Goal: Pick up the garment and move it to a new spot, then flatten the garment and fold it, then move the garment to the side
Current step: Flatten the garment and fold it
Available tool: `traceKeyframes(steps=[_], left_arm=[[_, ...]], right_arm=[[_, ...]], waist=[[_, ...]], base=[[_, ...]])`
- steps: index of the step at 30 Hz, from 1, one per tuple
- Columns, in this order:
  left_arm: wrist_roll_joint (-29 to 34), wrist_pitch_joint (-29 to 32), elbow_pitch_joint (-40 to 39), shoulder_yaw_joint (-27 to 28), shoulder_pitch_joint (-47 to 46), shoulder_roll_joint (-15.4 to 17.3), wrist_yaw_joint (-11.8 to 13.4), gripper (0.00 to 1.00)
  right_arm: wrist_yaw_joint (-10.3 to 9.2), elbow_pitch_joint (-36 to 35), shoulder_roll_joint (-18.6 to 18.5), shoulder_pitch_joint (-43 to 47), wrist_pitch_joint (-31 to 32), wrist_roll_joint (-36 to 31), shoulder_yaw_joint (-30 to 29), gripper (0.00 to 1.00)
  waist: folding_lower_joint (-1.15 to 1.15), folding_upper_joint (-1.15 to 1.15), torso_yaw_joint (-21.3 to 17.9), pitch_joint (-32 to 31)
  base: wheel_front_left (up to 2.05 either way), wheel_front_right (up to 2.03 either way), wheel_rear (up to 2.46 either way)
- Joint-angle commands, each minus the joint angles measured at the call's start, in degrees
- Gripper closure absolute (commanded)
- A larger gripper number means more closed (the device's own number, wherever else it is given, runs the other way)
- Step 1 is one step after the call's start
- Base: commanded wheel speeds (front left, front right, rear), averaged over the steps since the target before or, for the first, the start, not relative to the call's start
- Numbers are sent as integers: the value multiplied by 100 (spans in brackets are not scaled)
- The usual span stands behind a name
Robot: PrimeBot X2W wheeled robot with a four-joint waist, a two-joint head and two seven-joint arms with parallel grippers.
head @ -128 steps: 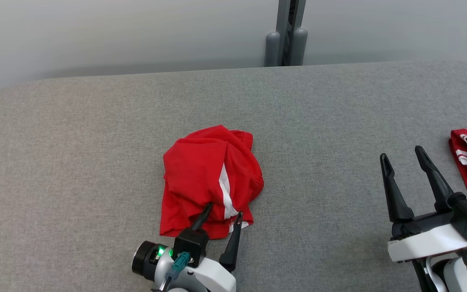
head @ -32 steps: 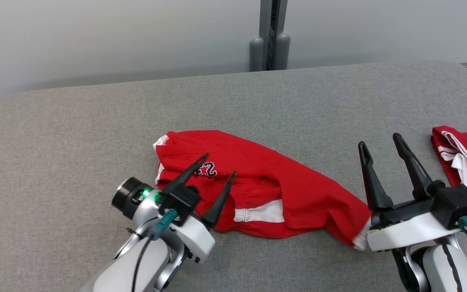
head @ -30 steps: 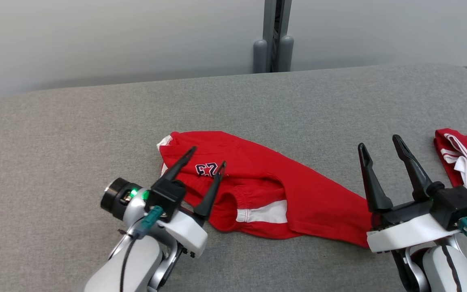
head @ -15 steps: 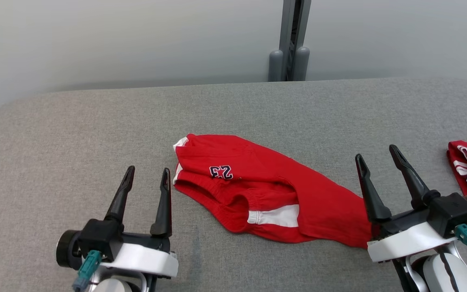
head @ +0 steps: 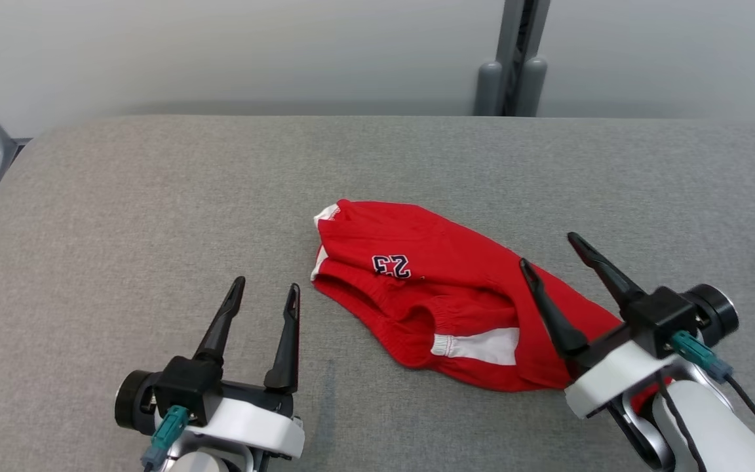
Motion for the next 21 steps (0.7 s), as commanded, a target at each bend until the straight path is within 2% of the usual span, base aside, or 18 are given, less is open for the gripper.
traceKeyframes(steps=[1,6,10,17,21], left_arm=[[36,-18,37,3,-75,12,-50,0],[-46,-18,133,-100,-167,-37,-97,0],[-281,-18,71,-305,-219,-43,-2,0],[-454,-18,42,-515,-255,-46,134,0],[-519,-18,40,-613,-254,-43,178,0]], right_arm=[[1,119,-145,-216,126,105,265,0],[-1,571,-616,-979,643,617,1326,0],[0,979,-981,-1502,880,732,2004,0],[0,1434,-1245,-2012,942,1139,2779,0],[0,1665,-1275,-2245,857,1343,3105,0]], waist=[[0,0,189,110],[0,0,624,276],[0,0,978,409],[0,0,1345,526],[0,0,1468,545]], base=[[0,0,0],[0,0,0],[0,0,0],[0,0,0],[0,0,0]])
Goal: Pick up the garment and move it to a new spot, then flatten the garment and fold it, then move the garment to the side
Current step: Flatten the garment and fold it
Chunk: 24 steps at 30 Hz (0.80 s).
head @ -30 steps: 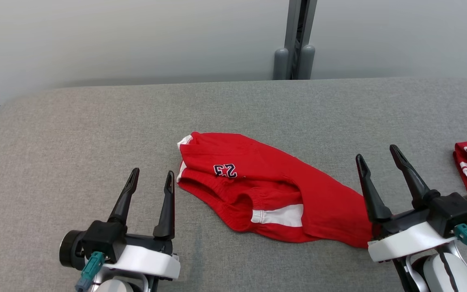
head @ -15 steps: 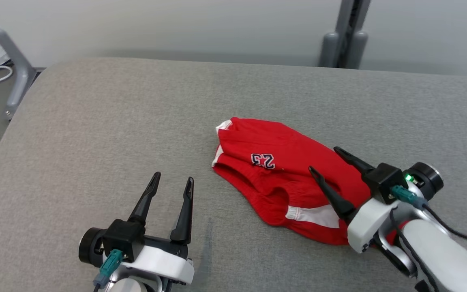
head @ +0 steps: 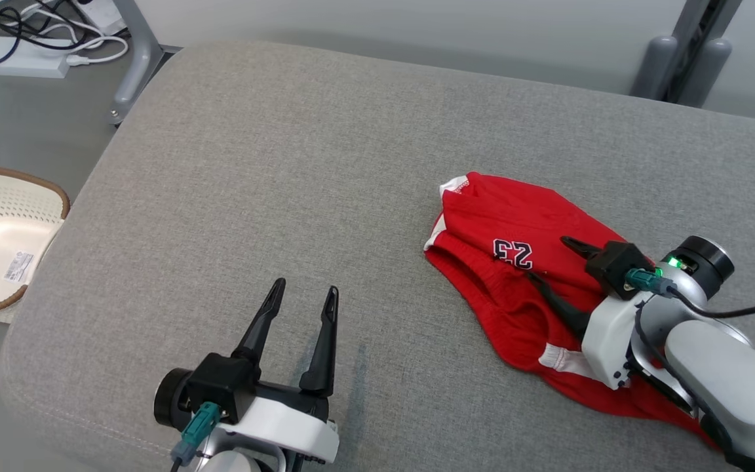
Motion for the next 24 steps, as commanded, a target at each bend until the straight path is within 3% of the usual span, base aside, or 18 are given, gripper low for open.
traceKeyframes(steps=[1,2,3,5,14,24], left_arm=[[-41,-19,-15,-2,-99,17,30,0],[-46,-18,-19,-22,-98,17,40,0],[-48,-18,-22,-38,-97,17,47,0],[-44,-18,-18,-60,-83,18,64,0],[34,-18,59,-24,-113,18,61,0],[116,-18,67,26,-139,17,-12,0]], right_arm=[[-1,60,-19,-63,-4,60,15,0],[-1,171,1,-88,48,171,8,23],[-1,246,26,-125,39,215,30,65],[-1,382,86,-211,1,340,21,100],[-1,928,299,-338,-332,696,-324,100],[-1,2422,514,-368,-792,1189,-2163,100]], waist=[[0,0,34,15],[0,0,49,15],[0,0,62,15],[0,0,70,9],[0,0,-129,-59],[0,0,-438,-114]], base=[[0,0,0],[0,0,0],[0,0,0],[0,0,0],[0,0,0],[0,0,0]])
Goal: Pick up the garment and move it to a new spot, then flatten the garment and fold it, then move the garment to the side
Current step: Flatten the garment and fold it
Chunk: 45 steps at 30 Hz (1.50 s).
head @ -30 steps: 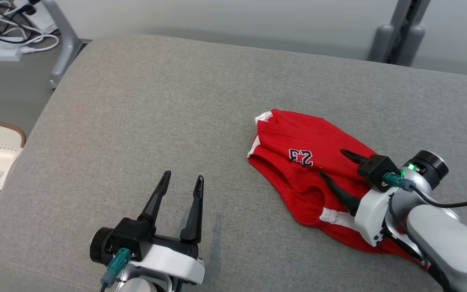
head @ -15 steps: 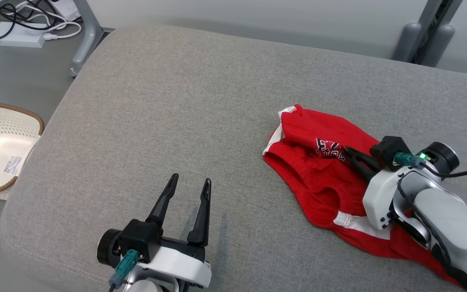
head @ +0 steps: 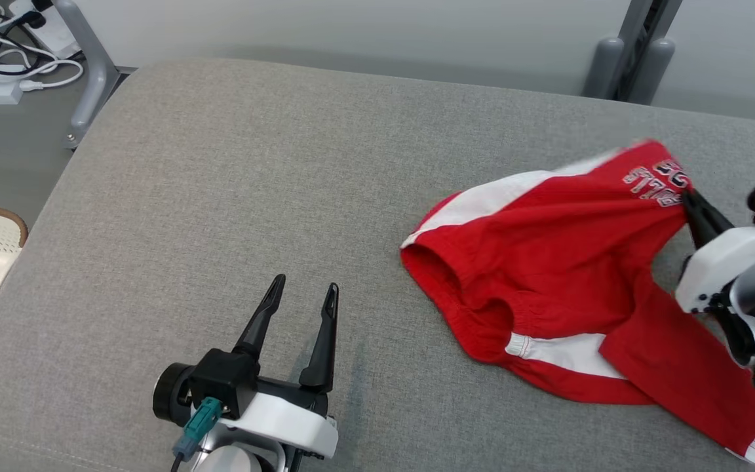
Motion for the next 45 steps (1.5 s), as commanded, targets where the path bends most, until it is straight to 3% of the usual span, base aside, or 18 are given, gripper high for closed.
traceKeyframes(steps=[1,6,7,8,18,22,29,38,41,45], left_arm=[[40,-18,2,18,-95,19,-30,0],[56,-18,24,20,-163,20,-35,0],[56,-18,29,17,-173,20,-33,0],[54,-19,38,18,-182,20,-29,0],[142,-18,66,176,-99,21,-78,0],[182,-19,25,268,-113,20,-92,0],[163,-19,-59,514,-6,19,-97,0],[208,-18,-109,778,113,19,-129,0],[242,-18,-161,985,194,22,-48,0],[261,-18,-113,1070,190,22,-90,0]], right_arm=[[-1,316,-33,-79,-82,26,-250,100],[-1,1105,49,-209,-177,147,-821,100],[-1,1189,51,-251,-206,89,-871,60],[-1,1266,99,-266,-239,65,-897,0],[0,1052,327,-394,-323,-350,-979,0],[-1,249,220,-183,-322,-675,-1238,0],[-1,-1873,277,854,-323,-1675,-1815,0],[0,-3929,988,2649,-316,-2772,-2563,0],[0,-4387,1332,3177,-312,-3002,-2829,0],[-1,-4578,1473,3435,-312,-3086,-2972,0]], waist=[[0,0,-41,25],[0,0,-99,72],[0,0,-106,75],[0,0,-117,70],[0,0,-522,-150],[0,0,-798,-289],[0,0,-1273,-507],[0,0,-1696,-643],[0,0,-1809,-637],[0,0,-1858,-602]], base=[[0,0,0],[0,0,0],[0,0,0],[0,0,0],[0,0,0],[0,0,0],[0,0,0],[0,0,0],[0,0,0],[0,0,0]])
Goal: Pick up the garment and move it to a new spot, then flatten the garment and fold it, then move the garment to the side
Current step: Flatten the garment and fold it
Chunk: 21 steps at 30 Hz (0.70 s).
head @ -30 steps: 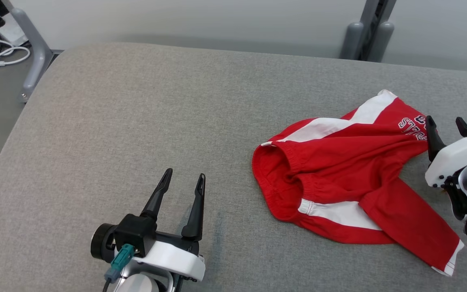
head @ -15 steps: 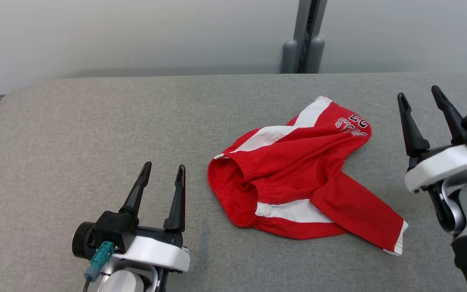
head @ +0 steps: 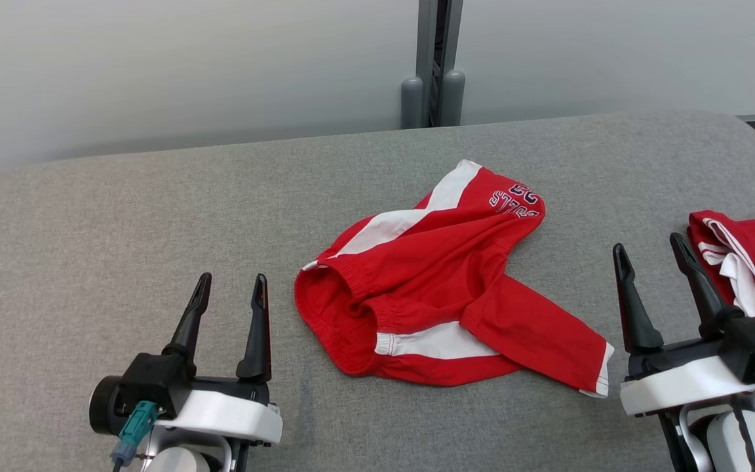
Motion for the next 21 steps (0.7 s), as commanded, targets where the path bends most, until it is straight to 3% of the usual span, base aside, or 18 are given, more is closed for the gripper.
traceKeyframes(steps=[1,11,21], left_arm=[[32,-18,3,54,-22,25,-20,0],[109,-18,257,-25,-141,23,-84,0],[780,9,1956,-393,-1140,273,-382,0]], right_arm=[[0,-49,23,50,-4,-27,-11,0],[0,-129,2,-37,-4,-60,-59,0],[0,-90,-14,-234,-4,-41,66,0]], waist=[[0,0,-15,24],[0,0,-29,178],[0,0,-322,727]], base=[[0,0,0],[0,0,0],[0,0,0]])
